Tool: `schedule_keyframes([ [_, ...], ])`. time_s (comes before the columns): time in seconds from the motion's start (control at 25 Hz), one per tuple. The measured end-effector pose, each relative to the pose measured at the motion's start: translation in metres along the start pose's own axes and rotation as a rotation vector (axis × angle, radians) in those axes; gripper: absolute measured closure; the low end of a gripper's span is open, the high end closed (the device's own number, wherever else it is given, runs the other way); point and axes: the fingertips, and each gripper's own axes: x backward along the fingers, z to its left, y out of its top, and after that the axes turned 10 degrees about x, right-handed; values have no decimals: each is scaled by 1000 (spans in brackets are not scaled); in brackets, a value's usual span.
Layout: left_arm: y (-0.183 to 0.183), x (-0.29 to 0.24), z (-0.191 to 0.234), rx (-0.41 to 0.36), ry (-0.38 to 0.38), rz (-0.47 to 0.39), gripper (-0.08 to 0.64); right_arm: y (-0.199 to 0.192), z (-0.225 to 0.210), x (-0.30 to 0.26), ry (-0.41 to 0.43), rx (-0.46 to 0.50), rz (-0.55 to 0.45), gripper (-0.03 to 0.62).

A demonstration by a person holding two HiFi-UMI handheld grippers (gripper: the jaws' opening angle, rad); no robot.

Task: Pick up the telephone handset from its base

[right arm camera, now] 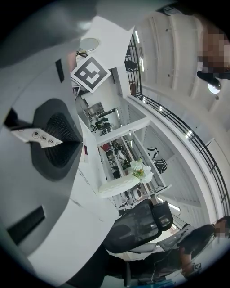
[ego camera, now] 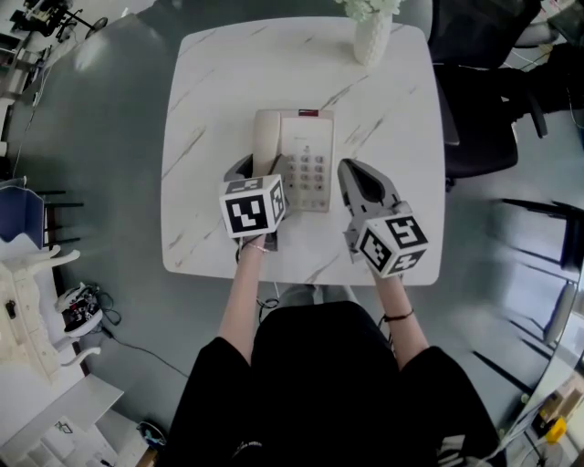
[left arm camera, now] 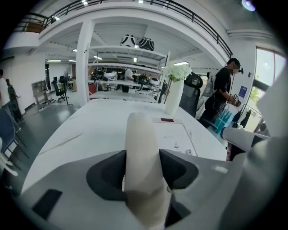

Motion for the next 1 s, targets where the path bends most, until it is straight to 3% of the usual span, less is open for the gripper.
schedule_keyframes([
  [0.36,1,4,1,46,-19,-1,351,2,4,0,-8,1,1,601],
  [1.0,7,36,-1,95,-86,-99,353,16,10,11,-15,28,-21,601],
])
